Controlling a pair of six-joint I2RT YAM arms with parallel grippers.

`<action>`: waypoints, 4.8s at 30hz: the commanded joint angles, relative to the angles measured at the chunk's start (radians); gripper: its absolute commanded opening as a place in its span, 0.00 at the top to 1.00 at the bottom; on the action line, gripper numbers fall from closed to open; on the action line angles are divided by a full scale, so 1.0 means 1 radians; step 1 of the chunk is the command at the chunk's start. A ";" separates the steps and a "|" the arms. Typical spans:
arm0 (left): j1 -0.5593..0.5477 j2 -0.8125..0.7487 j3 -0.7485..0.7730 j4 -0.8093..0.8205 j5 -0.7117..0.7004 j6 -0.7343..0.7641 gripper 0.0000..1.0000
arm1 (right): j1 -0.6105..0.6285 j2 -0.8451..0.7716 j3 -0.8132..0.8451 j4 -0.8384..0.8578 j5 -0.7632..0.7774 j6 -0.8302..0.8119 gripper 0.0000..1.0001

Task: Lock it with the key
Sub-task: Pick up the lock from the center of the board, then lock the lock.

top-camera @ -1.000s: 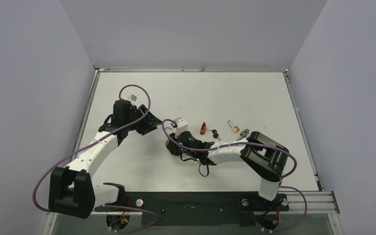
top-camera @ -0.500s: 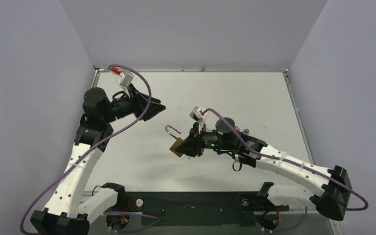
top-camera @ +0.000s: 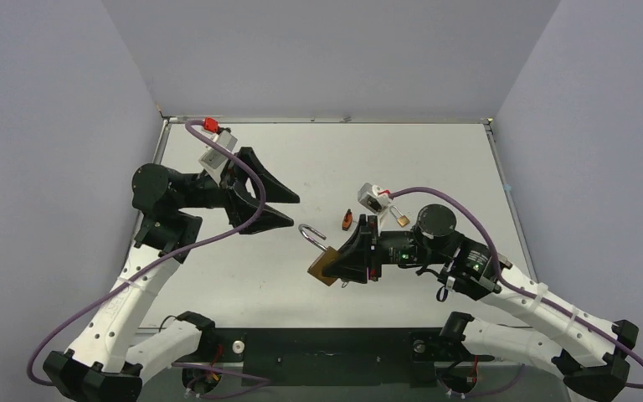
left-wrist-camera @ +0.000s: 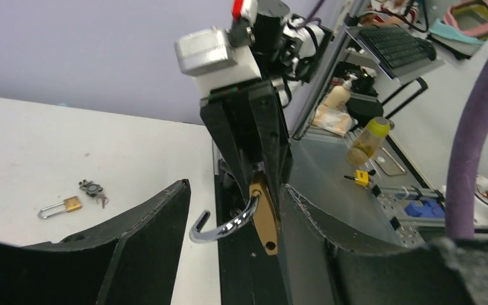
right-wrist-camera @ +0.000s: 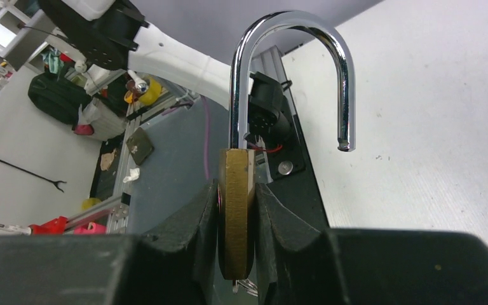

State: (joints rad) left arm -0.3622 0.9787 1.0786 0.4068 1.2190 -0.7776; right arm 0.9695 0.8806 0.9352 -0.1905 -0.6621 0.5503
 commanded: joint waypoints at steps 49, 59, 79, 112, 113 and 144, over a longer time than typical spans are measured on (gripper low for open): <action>-0.240 -0.043 0.181 -0.346 -0.523 0.143 1.00 | -0.024 -0.045 0.130 0.232 0.280 -0.097 0.34; -0.253 -0.028 0.328 -0.375 -0.699 0.144 1.00 | -0.330 0.083 0.103 0.815 -0.144 0.246 0.21; -0.264 0.041 0.459 -0.375 -0.895 0.083 1.00 | -0.342 0.364 0.202 1.344 -0.139 0.582 0.41; -0.265 0.022 0.398 -0.326 -0.928 0.075 1.00 | -0.280 0.371 0.160 1.153 -0.032 0.438 0.54; -0.265 0.020 0.396 -0.321 -0.931 0.074 1.00 | -0.278 0.372 0.160 1.152 -0.030 0.436 0.54; -0.265 0.012 0.373 -0.293 -0.914 0.041 1.00 | -0.262 0.289 0.121 1.126 0.023 0.397 0.72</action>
State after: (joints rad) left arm -0.6292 1.0237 1.4406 -0.0406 0.3191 -0.7212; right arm 0.7067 1.2293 1.0527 0.8387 -0.6571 0.9394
